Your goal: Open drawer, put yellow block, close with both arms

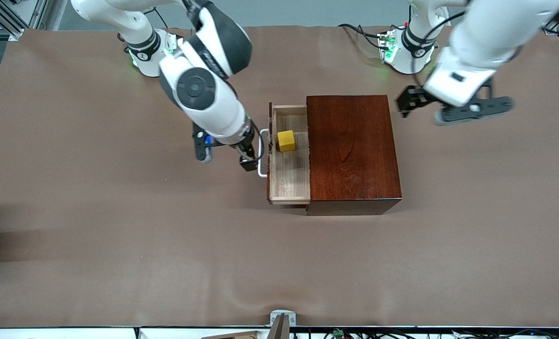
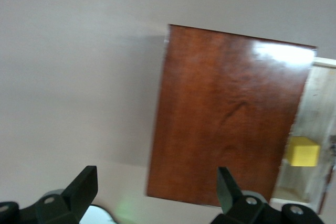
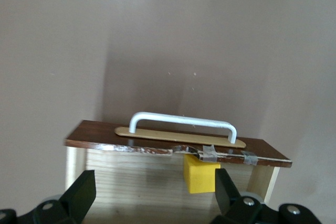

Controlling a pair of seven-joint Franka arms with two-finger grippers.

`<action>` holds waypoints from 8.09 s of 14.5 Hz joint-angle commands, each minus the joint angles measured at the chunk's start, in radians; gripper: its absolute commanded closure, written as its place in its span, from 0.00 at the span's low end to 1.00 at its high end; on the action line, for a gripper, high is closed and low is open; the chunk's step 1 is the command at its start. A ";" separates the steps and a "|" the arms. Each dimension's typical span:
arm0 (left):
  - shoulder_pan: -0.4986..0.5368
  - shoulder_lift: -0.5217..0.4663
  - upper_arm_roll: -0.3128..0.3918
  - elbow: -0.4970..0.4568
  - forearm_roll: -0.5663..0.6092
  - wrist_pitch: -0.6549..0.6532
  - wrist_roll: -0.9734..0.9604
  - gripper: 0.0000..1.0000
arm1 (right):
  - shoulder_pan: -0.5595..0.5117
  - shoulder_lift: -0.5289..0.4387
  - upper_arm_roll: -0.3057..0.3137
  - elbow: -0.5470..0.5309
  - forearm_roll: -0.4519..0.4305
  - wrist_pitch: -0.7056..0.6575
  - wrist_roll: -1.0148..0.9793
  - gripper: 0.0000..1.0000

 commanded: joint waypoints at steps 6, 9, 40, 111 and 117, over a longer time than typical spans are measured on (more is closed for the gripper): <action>-0.249 0.217 -0.008 0.095 0.001 0.192 -0.467 0.00 | -0.141 -0.066 0.017 0.029 -0.011 -0.181 -0.276 0.00; -0.355 0.330 -0.005 0.158 0.061 0.278 -0.668 0.00 | -0.171 -0.067 0.014 0.075 -0.018 -0.275 -0.454 0.00; -0.922 0.746 0.449 0.336 0.173 0.484 -1.444 0.00 | -0.499 -0.306 -0.005 0.060 -0.118 -0.494 -1.805 0.00; 0.037 -0.125 0.294 -0.079 -0.005 0.050 0.513 0.00 | -0.593 -0.515 0.001 -0.196 -0.213 -0.340 -2.016 0.00; 0.051 -0.119 0.296 -0.041 -0.038 0.041 0.556 0.00 | -0.585 -0.515 0.001 -0.195 -0.210 -0.340 -2.010 0.00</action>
